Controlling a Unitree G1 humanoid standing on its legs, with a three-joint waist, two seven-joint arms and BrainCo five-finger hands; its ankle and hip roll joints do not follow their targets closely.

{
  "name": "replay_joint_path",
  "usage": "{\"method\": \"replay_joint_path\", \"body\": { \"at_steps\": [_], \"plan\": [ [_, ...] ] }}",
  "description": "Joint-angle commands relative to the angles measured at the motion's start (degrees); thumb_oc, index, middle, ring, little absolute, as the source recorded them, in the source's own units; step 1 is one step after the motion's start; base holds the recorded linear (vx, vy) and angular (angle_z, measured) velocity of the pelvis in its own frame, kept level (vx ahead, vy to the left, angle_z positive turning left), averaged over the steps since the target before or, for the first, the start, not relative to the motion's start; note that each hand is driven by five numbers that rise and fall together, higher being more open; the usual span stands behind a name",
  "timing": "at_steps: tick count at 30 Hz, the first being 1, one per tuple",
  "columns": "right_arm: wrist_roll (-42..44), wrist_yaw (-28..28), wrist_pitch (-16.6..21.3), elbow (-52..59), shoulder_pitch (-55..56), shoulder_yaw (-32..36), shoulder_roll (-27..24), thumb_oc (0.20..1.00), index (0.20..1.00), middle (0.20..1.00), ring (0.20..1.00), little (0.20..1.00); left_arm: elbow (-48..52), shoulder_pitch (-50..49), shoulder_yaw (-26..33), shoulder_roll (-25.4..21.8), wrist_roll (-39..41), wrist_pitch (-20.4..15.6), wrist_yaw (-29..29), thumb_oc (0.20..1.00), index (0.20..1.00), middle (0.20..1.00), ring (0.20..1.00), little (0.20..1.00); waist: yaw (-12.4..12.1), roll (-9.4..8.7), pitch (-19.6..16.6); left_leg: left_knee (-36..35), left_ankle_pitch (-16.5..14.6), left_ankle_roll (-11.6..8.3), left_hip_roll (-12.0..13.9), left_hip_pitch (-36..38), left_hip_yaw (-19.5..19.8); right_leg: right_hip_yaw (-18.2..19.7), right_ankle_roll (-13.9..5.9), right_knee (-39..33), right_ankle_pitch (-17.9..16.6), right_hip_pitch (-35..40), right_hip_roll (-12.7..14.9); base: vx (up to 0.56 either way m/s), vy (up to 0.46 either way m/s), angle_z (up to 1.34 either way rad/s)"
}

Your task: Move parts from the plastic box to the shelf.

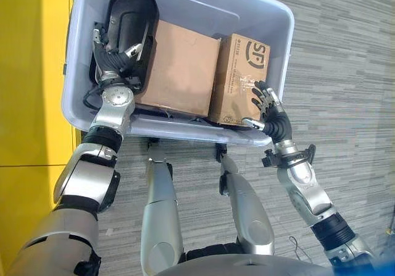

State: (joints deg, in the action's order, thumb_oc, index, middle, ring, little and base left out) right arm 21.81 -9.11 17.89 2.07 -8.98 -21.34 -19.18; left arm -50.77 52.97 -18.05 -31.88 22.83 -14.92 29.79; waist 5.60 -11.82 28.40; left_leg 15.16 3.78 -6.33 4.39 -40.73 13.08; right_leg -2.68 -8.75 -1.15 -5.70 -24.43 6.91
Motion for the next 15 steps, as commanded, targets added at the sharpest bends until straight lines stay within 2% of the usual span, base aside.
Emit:
{"method": "replay_joint_path", "body": {
  "at_steps": [1,15],
  "plan": [
    [1.91,0.56,2.87,4.48,-1.10,1.87,-2.68,1.000,1.000,1.000,1.000,1.000,0.98,0.84,-2.75,2.47,-4.78,0.48,-4.96,1.000,1.000,1.000,1.000,1.000,0.84,-3.42,1.15,-2.05,-3.95,3.96,0.90,4.47,-3.24,-1.21,-1.93,3.09,1.55,4.88,4.02,0.00,0.000,0.00],
    [1.35,0.90,2.39,5.12,-1.00,1.41,-2.58,1.000,1.000,1.000,1.000,1.000,0.52,-3.30,-3.38,9.76,-4.73,1.04,-5.88,1.000,1.000,1.000,1.000,1.000,1.34,-3.39,0.27,-2.62,-4.08,4.14,0.97,4.56,-3.22,-0.94,-1.69,2.92,1.93,4.56,3.79,0.00,-0.006,-0.01]
  ]
}}
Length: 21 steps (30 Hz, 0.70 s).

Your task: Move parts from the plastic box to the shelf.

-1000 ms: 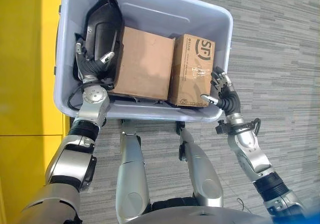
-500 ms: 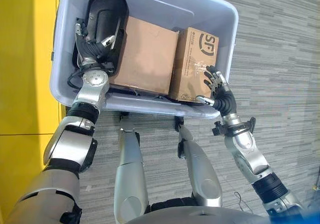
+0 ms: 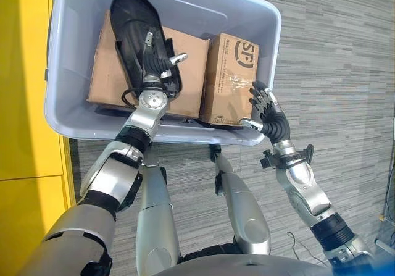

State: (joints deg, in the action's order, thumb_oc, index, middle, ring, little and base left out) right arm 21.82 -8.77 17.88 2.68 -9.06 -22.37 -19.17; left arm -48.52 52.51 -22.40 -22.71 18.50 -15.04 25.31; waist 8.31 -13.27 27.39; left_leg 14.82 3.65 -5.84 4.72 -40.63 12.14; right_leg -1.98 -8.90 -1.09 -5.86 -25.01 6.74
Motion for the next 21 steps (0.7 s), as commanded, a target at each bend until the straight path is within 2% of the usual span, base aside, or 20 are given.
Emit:
{"method": "replay_joint_path", "body": {
  "at_steps": [1,7,12,13,15,21],
  "plan": [
    [1.27,0.54,2.38,4.49,-0.94,2.44,-2.61,1.000,1.000,1.000,1.000,1.000,-1.79,-3.01,1.00,0.78,-0.42,1.13,-1.38,1.000,1.000,1.000,1.000,1.000,-1.36,-1.93,1.23,-2.38,-3.91,3.64,0.64,4.49,-2.27,-1.62,-1.53,2.85,2.11,5.15,3.97,0.00,-0.018,-0.03],
    [0.95,0.16,2.17,4.51,-0.73,2.84,-2.54,1.000,1.000,1.000,1.000,1.000,1.07,-4.16,2.67,0.82,2.36,-0.13,-0.63,1.000,1.000,1.000,1.000,1.000,-1.69,-1.68,1.00,-2.68,-3.87,3.69,0.54,4.53,-2.19,-1.78,-1.43,2.74,2.46,5.16,3.85,0.00,-0.013,-0.03],
    [-0.32,-1.30,2.09,4.90,0.34,4.59,-2.22,1.000,1.000,1.000,1.000,1.000,14.29,-9.26,7.04,-0.74,4.80,-3.26,2.50,1.000,1.000,1.000,1.000,1.000,-3.34,-0.39,1.54,-2.86,-4.22,3.79,0.06,4.73,-2.02,-2.12,-1.28,2.68,3.04,5.82,3.87,0.00,-0.001,-0.01],
    [-0.32,-1.30,2.08,4.91,0.33,4.59,-2.21,1.000,1.000,1.000,1.000,1.000,14.35,-9.28,7.04,-0.75,4.78,-3.22,2.52,1.000,1.000,1.000,1.000,1.000,-3.17,-0.37,1.33,-3.07,-3.88,3.82,-0.05,4.49,-1.92,-2.22,-1.32,2.64,2.91,5.57,3.96,0.01,0.010,0.03],
    [-1.43,-2.02,2.07,5.15,0.59,6.22,-1.97,1.000,1.000,1.000,1.000,1.000,23.73,-14.18,9.77,-1.10,2.60,-4.66,3.91,1.000,1.000,1.000,1.000,1.000,-4.42,0.35,1.59,-3.37,-4.04,3.90,-0.41,4.98,-1.89,-2.57,-1.16,2.65,3.29,5.96,4.04,0.01,0.007,0.06],
    [-2.86,-2.94,2.13,5.21,0.28,7.75,-2.12,1.000,1.000,1.000,1.000,1.000,35.53,-18.68,11.91,-1.50,-3.42,-4.66,5.40,1.000,1.000,1.000,1.000,1.000,-5.84,1.26,1.60,-4.11,-3.93,4.09,-0.76,5.57,-1.69,-3.10,-1.04,2.62,3.57,6.24,4.14,0.00,-0.005,0.03]
  ]
}}
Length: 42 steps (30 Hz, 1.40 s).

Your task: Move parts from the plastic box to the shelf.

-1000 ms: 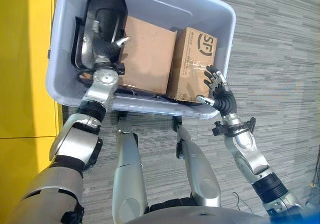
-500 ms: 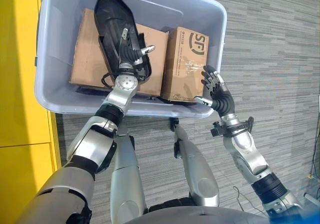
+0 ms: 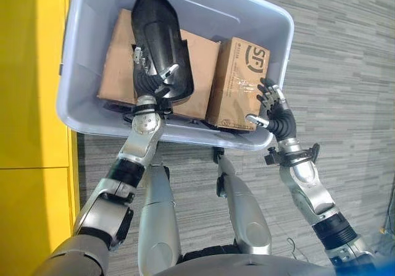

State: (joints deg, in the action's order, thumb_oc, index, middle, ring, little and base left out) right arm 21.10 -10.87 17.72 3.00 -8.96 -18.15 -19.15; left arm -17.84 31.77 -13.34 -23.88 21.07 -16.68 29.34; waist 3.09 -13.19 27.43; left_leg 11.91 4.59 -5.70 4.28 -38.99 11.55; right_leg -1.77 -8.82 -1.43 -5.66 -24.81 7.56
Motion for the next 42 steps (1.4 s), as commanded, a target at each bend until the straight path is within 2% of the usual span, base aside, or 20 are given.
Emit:
{"method": "replay_joint_path", "body": {
  "at_steps": [1,6,14,15,19,21,23,34,38,42],
  "plan": [
    [-2.39,-0.91,2.25,5.07,0.11,3.65,-2.26,1.000,1.000,1.000,1.000,1.000,6.90,1.43,3.08,-0.06,-6.69,-3.05,1.49,1.000,1.000,1.000,1.000,1.000,-0.84,1.30,1.60,-1.31,-4.80,3.98,-0.30,4.03,-1.11,-3.41,-1.09,2.96,3.42,6.11,3.35,0.00,-0.009,0.07],
    [-3.12,-1.34,2.33,5.95,0.21,4.62,-2.30,1.000,1.000,1.000,1.000,1.000,15.04,-0.87,3.05,0.63,-8.49,-3.26,0.79,1.000,1.000,1.000,1.000,1.000,-1.74,1.83,1.89,-1.47,-4.81,4.09,-0.52,4.32,-0.89,-3.60,-0.92,2.96,3.75,6.51,3.40,-0.01,-0.005,0.05],
    [-3.63,-1.74,2.27,6.11,-0.15,4.44,-2.30,1.000,1.000,1.000,1.000,1.000,15.80,-0.34,2.96,1.04,-10.54,-2.71,2.52,1.000,1.000,1.000,1.000,1.000,-1.99,1.96,2.17,-1.76,-4.66,4.11,-0.49,4.49,-0.83,-3.61,-0.79,2.98,3.79,6.56,3.43,0.00,0.000,0.00],
    [-3.81,-2.05,2.31,5.38,-0.73,3.81,-2.35,1.000,1.000,1.000,1.000,1.000,10.45,2.83,1.83,0.87,-13.37,-0.92,4.66,1.000,1.000,1.000,1.000,1.000,-1.52,1.41,2.15,-1.72,-4.59,4.09,-0.41,4.46,-0.85,-3.69,-0.69,3.03,3.84,6.47,3.30,0.00,0.000,0.00],
    [-3.79,-2.25,2.35,5.11,-0.51,3.86,-2.39,1.000,1.000,1.000,1.000,1.000,6.31,4.35,1.95,1.50,-12.33,-0.49,5.71,1.000,1.000,1.000,1.000,1.000,-1.11,0.87,2.21,-1.80,-4.43,4.09,-0.27,4.39,-0.84,-3.63,-0.73,2.95,3.73,6.31,3.18,0.00,0.000,0.00],
    [-3.88,-2.46,2.53,4.98,-0.23,3.83,-2.49,1.000,1.000,1.000,1.000,1.000,3.23,5.23,2.73,0.82,-14.64,0.84,8.23,1.000,1.000,1.000,1.000,1.000,-0.85,0.56,2.21,-1.76,-4.35,4.07,-0.27,4.34,-0.86,-3.63,-0.71,2.96,3.82,6.30,3.04,0.00,0.000,0.00],
    [-3.50,-2.37,2.72,5.17,0.13,3.82,-2.54,1.000,1.000,1.000,1.000,1.000,1.76,5.41,3.79,0.72,-13.72,0.68,9.24,1.000,1.000,1.000,1.000,1.000,-0.67,0.36,2.25,-1.76,-4.35,4.02,-0.18,4.32,-0.93,-3.59,-0.73,2.94,3.80,6.30,2.96,0.00,0.000,0.00],
    [-1.99,-1.58,3.50,6.38,1.47,3.98,-3.44,1.000,1.000,1.000,1.000,1.000,-2.66,4.33,8.80,-1.99,-15.89,2.29,15.03,1.000,1.000,1.000,1.000,1.000,-0.52,-0.81,2.21,-1.44,-4.37,3.76,-0.02,3.85,-0.73,-4.05,-0.61,3.08,4.01,6.30,2.59,0.00,0.000,0.00],
    [-1.57,-1.57,3.53,6.60,1.55,4.04,-3.62,1.000,1.000,1.000,1.000,1.000,-2.07,3.64,9.85,-2.15,-15.80,2.34,15.73,1.000,1.000,1.000,1.000,1.000,-0.59,-1.15,2.34,-1.41,-4.33,3.76,-0.08,3.72,-0.43,-4.14,-0.61,2.91,3.99,6.47,2.48,0.00,-0.001,0.01],
    [-1.47,-1.30,3.40,6.82,1.18,3.52,-3.96,1.000,1.000,1.000,1.000,1.000,-4.49,4.67,8.46,-2.32,-15.08,2.79,14.80,1.000,1.000,1.000,1.000,1.000,-0.41,-1.25,2.28,-1.64,-4.17,3.74,-0.02,3.67,-0.47,-4.11,-0.43,3.02,4.19,6.32,2.41,0.00,0.002,0.01]
  ]
}}
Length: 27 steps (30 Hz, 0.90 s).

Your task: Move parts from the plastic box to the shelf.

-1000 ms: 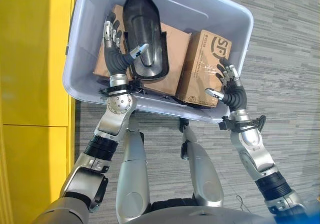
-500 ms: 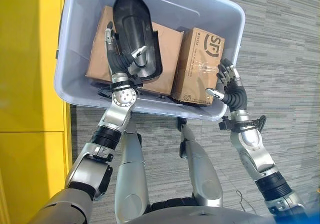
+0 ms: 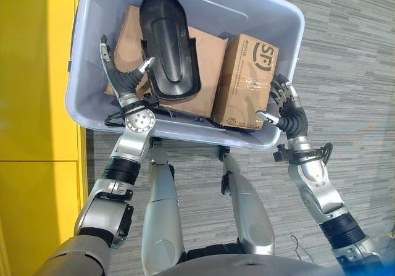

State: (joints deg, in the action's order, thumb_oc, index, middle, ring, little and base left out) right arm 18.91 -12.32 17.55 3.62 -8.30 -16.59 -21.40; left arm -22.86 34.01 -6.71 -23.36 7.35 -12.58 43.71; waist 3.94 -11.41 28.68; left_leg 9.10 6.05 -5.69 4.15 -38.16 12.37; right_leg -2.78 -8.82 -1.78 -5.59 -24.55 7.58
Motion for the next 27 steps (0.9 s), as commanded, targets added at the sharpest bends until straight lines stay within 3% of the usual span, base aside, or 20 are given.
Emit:
{"method": "replay_joint_path", "body": {
  "at_steps": [1,8,19,21,27],
  "plan": [
    [0.72,0.22,3.43,6.25,0.41,1.73,-1.70,1.000,1.000,1.000,1.000,1.000,-1.29,3.46,0.91,-2.78,-0.65,-0.96,-0.15,1.000,1.000,1.000,1.000,1.000,-1.03,-3.16,0.98,1.13,-5.60,3.75,0.15,2.79,-1.33,-3.10,-0.44,3.37,4.07,5.96,2.39,0.00,0.000,0.00],
    [1.50,0.57,3.56,7.04,0.99,1.03,-2.11,1.000,1.000,1.000,1.000,1.000,-7.69,6.79,-0.65,-2.20,2.32,-0.43,-0.59,1.000,1.000,1.000,1.000,1.000,-0.09,-3.70,0.88,1.37,-5.54,3.75,0.22,2.34,-1.60,-2.87,-0.49,3.37,3.96,5.54,2.18,0.00,0.000,0.00],
    [2.44,1.38,3.98,8.11,1.57,0.53,-3.40,1.000,1.000,1.000,1.000,1.000,-16.20,9.35,-3.05,-3.05,-1.29,4.75,0.30,1.000,1.000,1.000,1.000,1.000,0.57,-4.27,1.10,1.99,-5.52,3.73,0.31,1.20,-1.44,-2.91,-0.50,3.49,4.02,4.94,2.01,0.00,0.000,0.00],
    [3.11,1.59,3.75,8.84,1.57,-0.21,-4.26,1.000,1.000,1.000,1.000,1.000,-21.62,10.69,-2.23,-1.81,3.88,5.33,-0.15,1.000,1.000,1.000,1.000,1.000,0.74,-4.56,1.11,2.51,-5.92,3.69,0.37,0.57,-1.44,-2.60,-0.44,3.55,4.06,4.58,1.83,0.00,0.000,0.00],
    [3.86,1.93,3.12,9.48,1.52,-0.88,-5.03,1.000,1.000,1.000,1.000,1.000,-30.56,14.81,-4.55,-3.29,6.43,7.83,-3.58,1.000,1.000,1.000,1.000,1.000,1.47,-5.16,1.11,2.83,-5.67,3.59,0.43,-0.86,-1.30,-2.70,-0.47,3.53,3.71,3.70,1.58,0.00,-0.001,0.01]
  ]
}}
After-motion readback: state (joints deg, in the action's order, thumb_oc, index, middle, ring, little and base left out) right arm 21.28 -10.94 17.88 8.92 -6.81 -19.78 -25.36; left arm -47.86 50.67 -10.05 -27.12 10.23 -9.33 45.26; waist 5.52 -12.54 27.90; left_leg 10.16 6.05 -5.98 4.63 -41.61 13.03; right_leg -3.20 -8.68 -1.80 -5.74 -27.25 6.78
